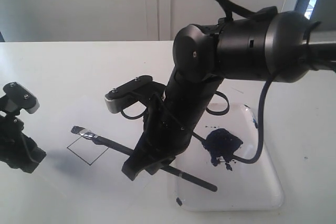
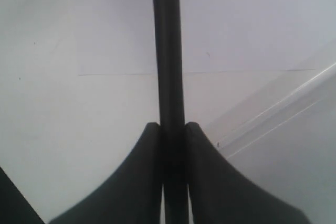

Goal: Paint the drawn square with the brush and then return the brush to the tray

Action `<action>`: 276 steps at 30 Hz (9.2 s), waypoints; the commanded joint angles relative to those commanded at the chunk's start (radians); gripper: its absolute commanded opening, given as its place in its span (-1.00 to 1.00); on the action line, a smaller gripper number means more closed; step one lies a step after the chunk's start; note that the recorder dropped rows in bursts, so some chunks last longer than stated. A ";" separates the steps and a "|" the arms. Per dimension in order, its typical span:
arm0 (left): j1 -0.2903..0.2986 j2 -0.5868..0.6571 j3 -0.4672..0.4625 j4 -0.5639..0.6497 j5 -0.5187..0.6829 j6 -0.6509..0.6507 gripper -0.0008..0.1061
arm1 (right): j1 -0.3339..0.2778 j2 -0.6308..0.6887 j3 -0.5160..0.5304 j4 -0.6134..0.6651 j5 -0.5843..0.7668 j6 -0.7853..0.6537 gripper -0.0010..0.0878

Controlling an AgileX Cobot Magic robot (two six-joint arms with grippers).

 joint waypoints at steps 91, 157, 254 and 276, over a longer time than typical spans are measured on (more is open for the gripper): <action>-0.025 0.092 -0.066 0.112 0.110 -0.148 -0.05 | 0.039 0.139 -0.038 -0.069 -0.064 0.068 -0.98; -0.025 0.092 -0.066 0.112 0.106 -0.154 -0.05 | 0.039 0.141 -0.060 -0.043 -0.040 0.051 -0.98; -0.025 0.092 -0.066 0.112 0.099 -0.165 -0.05 | 0.070 0.172 -0.060 -0.121 0.014 0.133 -0.98; -0.025 0.092 -0.066 0.112 0.087 -0.168 -0.05 | 0.070 0.172 -0.060 -0.273 0.028 0.269 -0.98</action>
